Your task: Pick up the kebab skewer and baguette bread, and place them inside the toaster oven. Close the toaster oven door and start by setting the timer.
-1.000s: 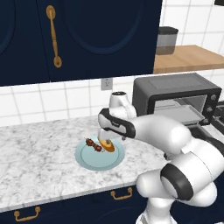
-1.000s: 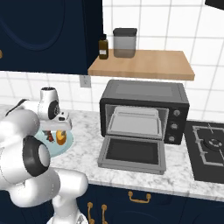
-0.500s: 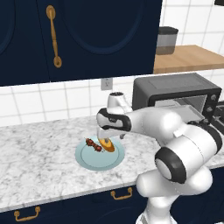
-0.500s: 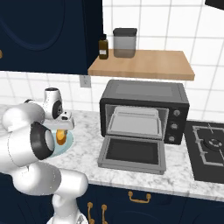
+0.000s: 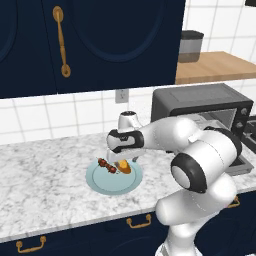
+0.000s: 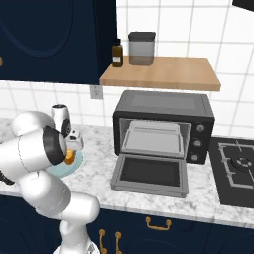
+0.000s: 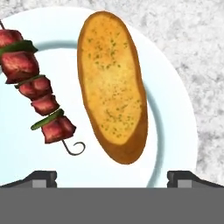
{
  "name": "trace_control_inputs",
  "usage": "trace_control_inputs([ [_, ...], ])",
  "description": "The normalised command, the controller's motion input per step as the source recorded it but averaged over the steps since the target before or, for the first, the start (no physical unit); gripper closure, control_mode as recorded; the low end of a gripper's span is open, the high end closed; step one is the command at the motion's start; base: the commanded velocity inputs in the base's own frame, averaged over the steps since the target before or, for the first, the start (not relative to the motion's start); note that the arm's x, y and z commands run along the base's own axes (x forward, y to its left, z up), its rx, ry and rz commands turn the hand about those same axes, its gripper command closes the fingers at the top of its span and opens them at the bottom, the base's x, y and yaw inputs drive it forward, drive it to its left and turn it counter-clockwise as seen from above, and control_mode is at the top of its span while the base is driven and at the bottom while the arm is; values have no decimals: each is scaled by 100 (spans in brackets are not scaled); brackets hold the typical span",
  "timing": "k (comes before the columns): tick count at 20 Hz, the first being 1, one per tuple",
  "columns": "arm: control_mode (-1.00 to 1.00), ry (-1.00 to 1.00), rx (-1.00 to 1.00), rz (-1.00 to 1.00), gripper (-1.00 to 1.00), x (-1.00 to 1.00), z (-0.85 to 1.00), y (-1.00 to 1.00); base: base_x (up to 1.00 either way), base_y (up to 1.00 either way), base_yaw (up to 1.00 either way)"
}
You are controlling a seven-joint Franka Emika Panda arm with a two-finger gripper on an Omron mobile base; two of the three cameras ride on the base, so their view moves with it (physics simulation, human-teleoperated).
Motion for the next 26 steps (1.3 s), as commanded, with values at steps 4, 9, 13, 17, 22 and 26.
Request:
trace_control_inputs([
  [4, -100, 0, 0, -1, -100, 28, -8, 12, 0, 0, 0],
  [9, -100, 0, 0, 0, -100, 24, -10, 0, 0, 0, 0],
  [13, -100, -4, 0, 0, -100, 5, -35, 0, 0, 0, 0],
  [17, -100, -8, 0, 0, -100, 7, -27, 0, 0, 0, 0],
  [22, -100, -13, 0, 0, -100, 8, -22, 0, 0, 0, 0],
  [26, -100, -2, 0, 0, -100, 0, -24, 0, 0, 0, 0],
])
